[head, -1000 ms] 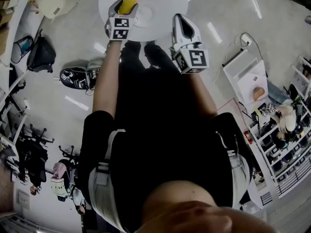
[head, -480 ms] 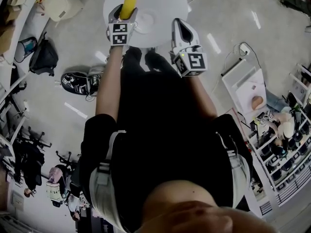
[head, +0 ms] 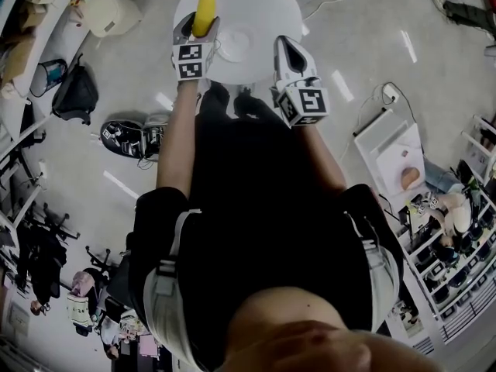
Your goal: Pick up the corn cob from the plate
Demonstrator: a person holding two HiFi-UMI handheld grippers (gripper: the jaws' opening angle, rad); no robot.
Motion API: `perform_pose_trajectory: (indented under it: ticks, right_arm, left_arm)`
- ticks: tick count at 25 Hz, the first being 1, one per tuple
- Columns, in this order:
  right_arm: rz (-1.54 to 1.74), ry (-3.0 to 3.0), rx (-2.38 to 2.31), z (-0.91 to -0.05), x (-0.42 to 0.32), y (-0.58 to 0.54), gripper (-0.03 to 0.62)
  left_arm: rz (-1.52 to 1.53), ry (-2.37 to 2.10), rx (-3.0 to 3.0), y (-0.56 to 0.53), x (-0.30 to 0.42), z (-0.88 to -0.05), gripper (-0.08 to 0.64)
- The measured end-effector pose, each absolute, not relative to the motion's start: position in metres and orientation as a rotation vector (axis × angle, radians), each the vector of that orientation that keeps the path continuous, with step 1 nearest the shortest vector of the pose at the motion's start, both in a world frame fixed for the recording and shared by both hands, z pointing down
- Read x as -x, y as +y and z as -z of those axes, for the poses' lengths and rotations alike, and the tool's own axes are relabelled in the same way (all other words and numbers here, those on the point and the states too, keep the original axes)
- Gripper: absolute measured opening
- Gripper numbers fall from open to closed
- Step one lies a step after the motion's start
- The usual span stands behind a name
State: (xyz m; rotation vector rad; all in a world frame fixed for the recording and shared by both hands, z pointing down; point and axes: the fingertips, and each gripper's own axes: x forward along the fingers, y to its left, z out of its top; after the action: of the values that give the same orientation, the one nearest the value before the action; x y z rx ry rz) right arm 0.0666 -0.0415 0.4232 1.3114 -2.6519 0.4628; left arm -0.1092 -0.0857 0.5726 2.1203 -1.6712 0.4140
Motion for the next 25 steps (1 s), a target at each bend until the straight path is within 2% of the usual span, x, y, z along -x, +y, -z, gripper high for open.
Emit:
perform_pose_trajectory:
  ticks: [25]
  right_arm:
    - [-0.388, -2.734, -1.299, -0.392, -0.053, -0.052, 0.008]
  left_arm:
    - [-0.241, -1.825, -2.217, -0.082, 0.12, -0.452, 0.267]
